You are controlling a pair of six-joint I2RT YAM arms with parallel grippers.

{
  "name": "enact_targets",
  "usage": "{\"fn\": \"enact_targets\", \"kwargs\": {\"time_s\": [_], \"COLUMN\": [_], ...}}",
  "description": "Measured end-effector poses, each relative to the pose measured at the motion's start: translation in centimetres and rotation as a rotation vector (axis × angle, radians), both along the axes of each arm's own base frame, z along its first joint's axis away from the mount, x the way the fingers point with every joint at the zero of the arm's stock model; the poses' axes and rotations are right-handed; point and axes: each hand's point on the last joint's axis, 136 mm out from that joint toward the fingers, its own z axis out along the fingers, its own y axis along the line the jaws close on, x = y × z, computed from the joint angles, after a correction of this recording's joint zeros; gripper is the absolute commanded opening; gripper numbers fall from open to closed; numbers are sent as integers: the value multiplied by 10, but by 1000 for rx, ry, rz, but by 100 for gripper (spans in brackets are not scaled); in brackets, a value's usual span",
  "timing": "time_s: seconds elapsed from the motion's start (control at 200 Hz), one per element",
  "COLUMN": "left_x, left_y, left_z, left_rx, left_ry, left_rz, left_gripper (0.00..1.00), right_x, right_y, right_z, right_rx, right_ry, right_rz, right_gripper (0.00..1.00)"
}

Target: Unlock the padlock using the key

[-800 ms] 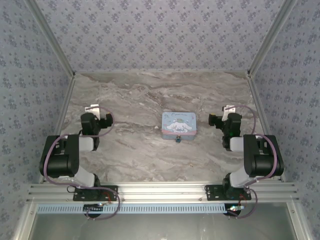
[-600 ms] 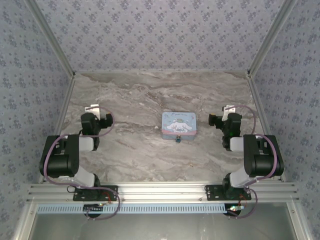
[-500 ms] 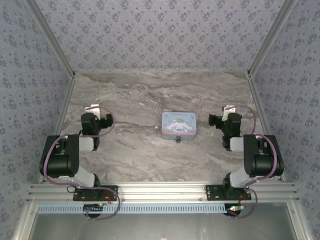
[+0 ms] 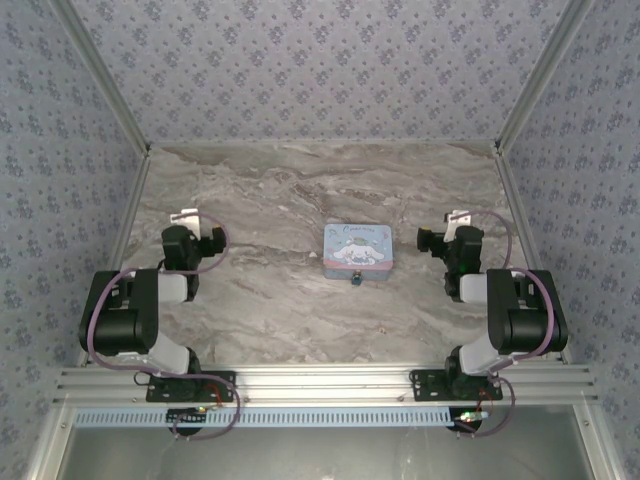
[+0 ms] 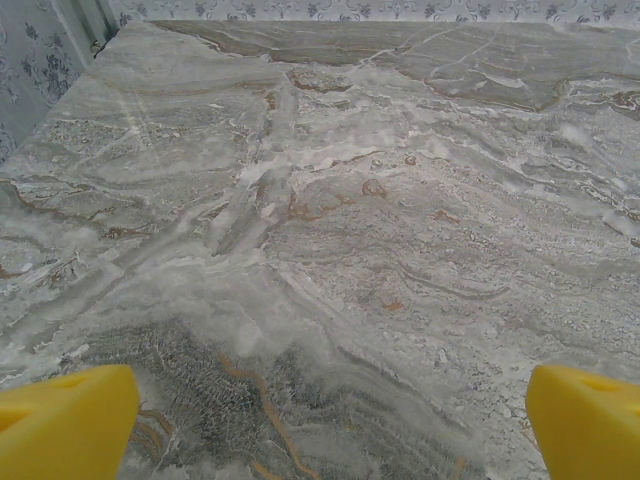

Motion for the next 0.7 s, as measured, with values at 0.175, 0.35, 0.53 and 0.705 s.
{"fn": "enact_targets", "kwargs": {"time_s": [0.175,0.35,0.53,0.705], "left_x": [-2,-12,-13,-26], "left_y": [2,9,5,-33], "left_z": [-2,45,134,150], "left_rx": [5,-6,-162,-345], "left_ry": [20,-26,-106,-26], "left_rz": [14,64,112,50], "left_gripper": [99,99,99,99], "right_x": [0,10,16,-3], "right_y": [-1,-2,16,80], "right_z": [-1,26,84,115], "right_rx": [3,13,44,71], "right_ry": [15,38,1,31], "right_rz": [-1,8,58,212], "right_gripper": [100,99,100,100]}}
